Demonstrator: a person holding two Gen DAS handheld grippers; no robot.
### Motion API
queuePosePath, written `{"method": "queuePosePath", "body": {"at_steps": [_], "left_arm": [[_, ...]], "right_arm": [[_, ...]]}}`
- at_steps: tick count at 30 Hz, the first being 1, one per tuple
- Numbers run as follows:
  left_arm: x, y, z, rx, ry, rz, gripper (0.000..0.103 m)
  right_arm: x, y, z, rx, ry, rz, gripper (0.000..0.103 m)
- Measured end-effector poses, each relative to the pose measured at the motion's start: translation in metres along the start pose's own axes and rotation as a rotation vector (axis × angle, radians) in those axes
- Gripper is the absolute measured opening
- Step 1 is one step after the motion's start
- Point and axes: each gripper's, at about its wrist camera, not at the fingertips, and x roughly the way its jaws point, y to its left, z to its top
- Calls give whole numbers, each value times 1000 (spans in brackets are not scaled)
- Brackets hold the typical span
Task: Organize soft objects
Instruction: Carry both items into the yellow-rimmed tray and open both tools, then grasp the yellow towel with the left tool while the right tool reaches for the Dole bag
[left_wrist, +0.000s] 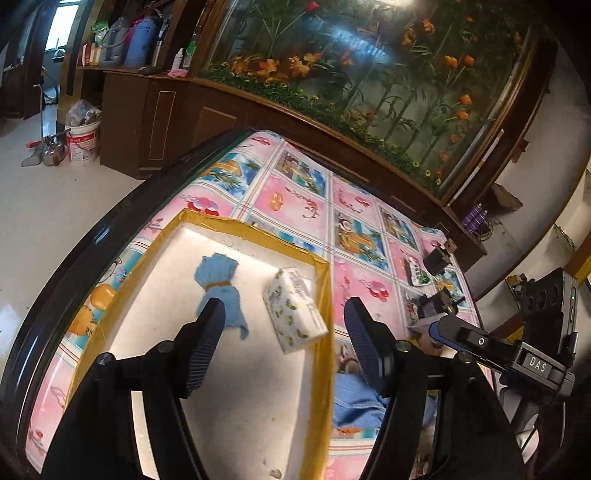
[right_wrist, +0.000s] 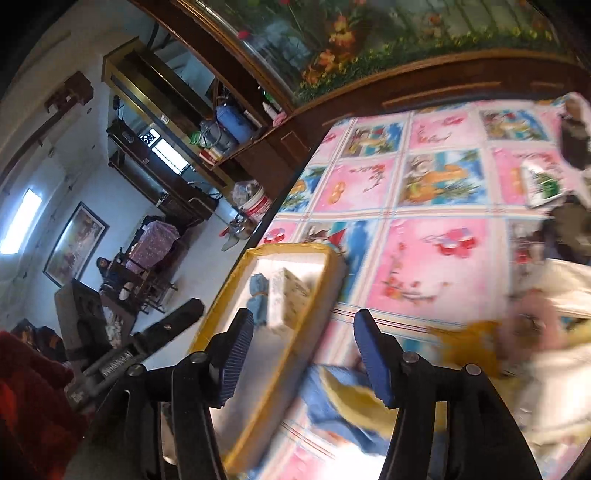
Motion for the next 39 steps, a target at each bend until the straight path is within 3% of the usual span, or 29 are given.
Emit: {"method": "queuePosePath", "body": {"at_steps": [2,5,9,13,26,28,31,32,36,39], "left_arm": [[-11,-14,-8,27,-11,-12,75],[-20,-38,-23,83,-10,-28,76],[-4,-73,-44,166,53,-47,76],[22,-105,-62,222,128,-71,76],[87,-145,-59,362,194,-35,77],[90,-150,-65,381,203,-67,77],[89,-158,-77,397,303,-149,75],[85,-162,-83,413,329,-184,70],[54,-175,-110,513,406,-297,70],[32,-173,-113,516,388,-312,70]], "right_arm": [[-34,-9,-12,-26,-55,-49,73],[-89,-31,-31,-38,-152,-136,84],[-141,-75,-55,6,-216,-248,84],[-169,-121,-77,101,-224,-290,84],[-212,-193,-112,239,-254,-334,85],[-211,-202,-116,256,-235,-347,85],[-207,-210,-124,272,-197,-348,85],[-205,-212,-127,274,-180,-352,85],[-200,-216,-140,280,-120,-329,85],[-197,-218,-149,296,-95,-313,85]]}}
